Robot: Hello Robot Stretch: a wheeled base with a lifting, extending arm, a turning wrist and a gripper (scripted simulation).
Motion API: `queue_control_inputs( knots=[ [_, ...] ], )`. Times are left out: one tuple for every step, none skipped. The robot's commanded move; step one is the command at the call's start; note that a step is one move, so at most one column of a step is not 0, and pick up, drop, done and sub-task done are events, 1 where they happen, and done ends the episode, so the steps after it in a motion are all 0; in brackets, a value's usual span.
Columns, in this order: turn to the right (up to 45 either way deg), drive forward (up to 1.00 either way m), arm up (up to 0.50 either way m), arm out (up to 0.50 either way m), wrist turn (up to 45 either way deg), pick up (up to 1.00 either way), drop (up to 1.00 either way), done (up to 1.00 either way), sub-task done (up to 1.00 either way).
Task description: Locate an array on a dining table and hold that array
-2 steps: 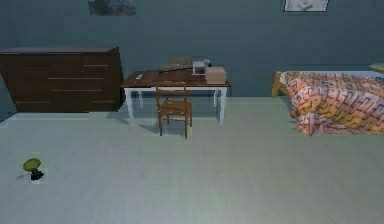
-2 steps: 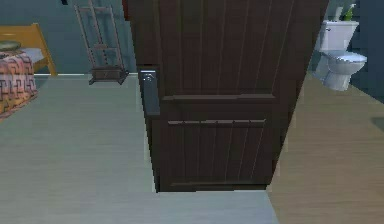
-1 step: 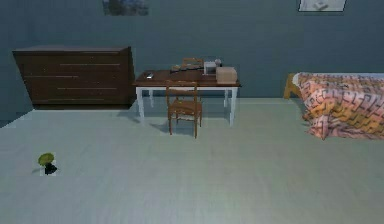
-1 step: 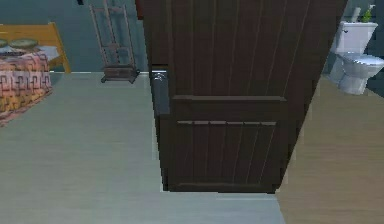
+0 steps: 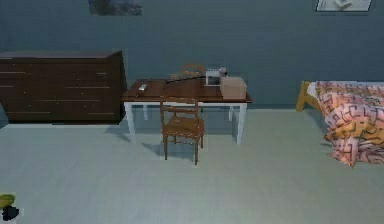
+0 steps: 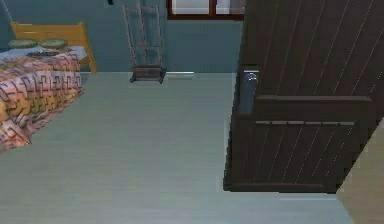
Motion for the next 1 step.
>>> queue_control_inputs(
  knots=[
    [-15.0, 0.00, 0.00, 0.00, 0.0, 0.00, 0.00, 0.00, 0.00]
  ],
)
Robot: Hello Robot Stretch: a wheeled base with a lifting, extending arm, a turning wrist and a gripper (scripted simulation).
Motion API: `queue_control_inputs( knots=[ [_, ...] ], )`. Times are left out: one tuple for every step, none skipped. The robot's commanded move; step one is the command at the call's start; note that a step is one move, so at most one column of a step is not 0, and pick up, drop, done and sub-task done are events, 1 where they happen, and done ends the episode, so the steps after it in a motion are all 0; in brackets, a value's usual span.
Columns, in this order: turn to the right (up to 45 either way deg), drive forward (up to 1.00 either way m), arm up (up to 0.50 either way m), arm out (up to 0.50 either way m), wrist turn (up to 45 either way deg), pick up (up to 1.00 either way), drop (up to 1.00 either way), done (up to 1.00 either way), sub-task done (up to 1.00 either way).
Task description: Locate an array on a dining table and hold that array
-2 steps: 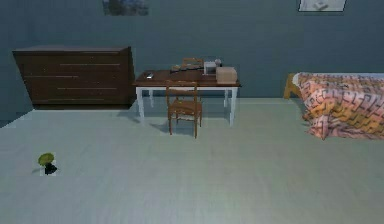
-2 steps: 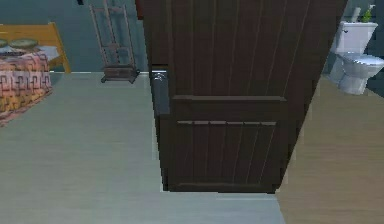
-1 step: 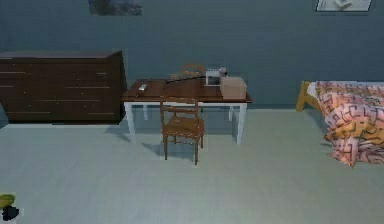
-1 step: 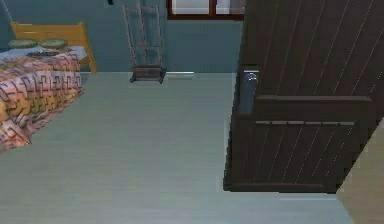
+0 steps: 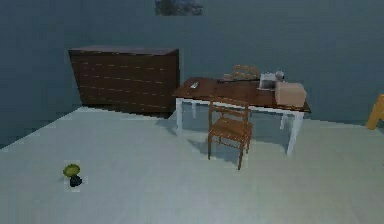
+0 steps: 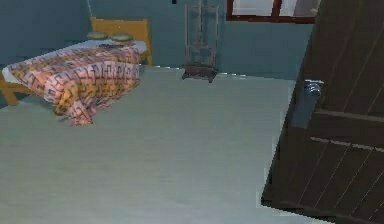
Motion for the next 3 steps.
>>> queue_control_inputs(
  knots=[
    [0.0, 1.00, 0.00, 0.00, 0.0, 0.00, 0.00, 0.00, 0.00],
    [-12.0, 0.00, 0.00, 0.00, 0.0, 0.00, 0.00, 0.00, 0.00],
    [0.0, 0.20, 0.00, 0.00, 0.0, 0.00, 0.00, 0.00, 0.00]
  ],
)
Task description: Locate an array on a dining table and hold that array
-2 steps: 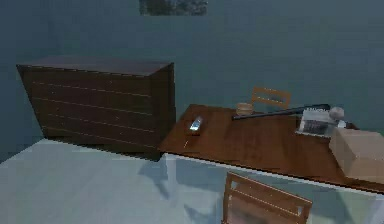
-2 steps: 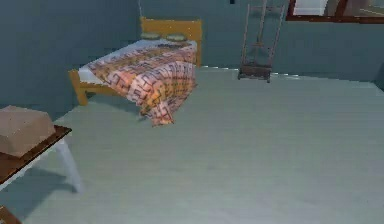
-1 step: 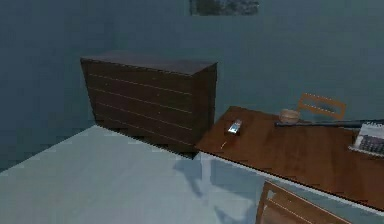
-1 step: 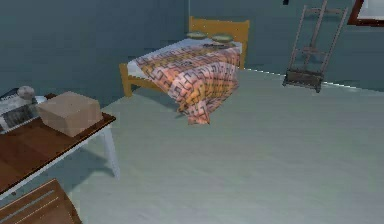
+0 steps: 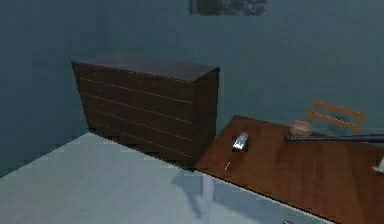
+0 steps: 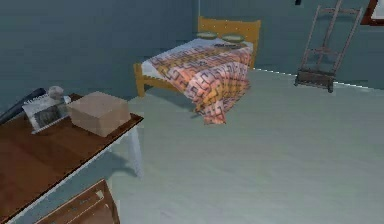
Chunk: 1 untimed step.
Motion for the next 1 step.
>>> queue_control_inputs(
  knots=[
    [45.0, 0.00, 0.00, 0.00, 0.0, 0.00, 0.00, 0.00, 0.00]
  ],
)
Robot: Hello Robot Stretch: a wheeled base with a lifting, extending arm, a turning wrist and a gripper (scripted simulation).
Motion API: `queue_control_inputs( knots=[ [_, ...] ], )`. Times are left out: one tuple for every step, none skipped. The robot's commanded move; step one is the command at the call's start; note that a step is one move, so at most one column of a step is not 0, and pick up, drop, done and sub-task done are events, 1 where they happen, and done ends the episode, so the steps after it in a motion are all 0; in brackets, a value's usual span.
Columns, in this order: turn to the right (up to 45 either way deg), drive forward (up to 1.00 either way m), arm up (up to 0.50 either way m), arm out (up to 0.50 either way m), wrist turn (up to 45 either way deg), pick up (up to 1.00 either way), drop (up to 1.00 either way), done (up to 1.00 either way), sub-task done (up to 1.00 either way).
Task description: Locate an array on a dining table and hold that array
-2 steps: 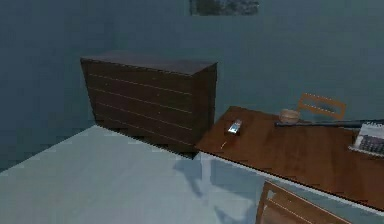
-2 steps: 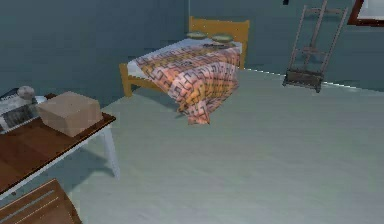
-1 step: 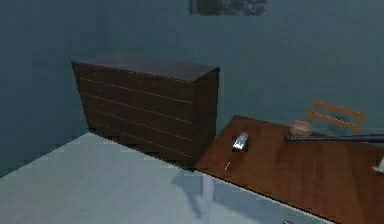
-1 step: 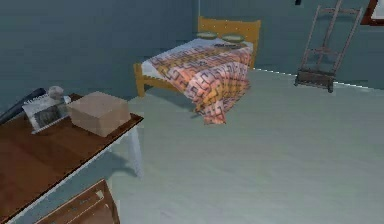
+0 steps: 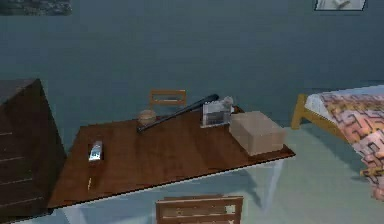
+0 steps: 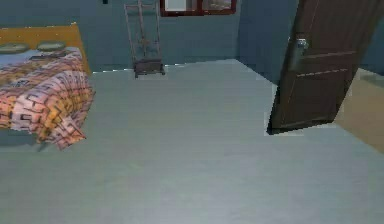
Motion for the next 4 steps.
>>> queue_control_inputs(
  knots=[
    [45.0, 0.00, 0.00, 0.00, 0.0, 0.00, 0.00, 0.00, 0.00],
    [15.0, 0.00, 0.00, 0.00, 0.0, 0.00, 0.00, 0.00, 0.00],
    [0.0, 0.25, 0.00, 0.00, 0.0, 0.00, 0.00, 0.00, 0.00],
    [-6.0, 0.00, 0.00, 0.00, 0.0, 0.00, 0.00, 0.00, 0.00]
  ],
)
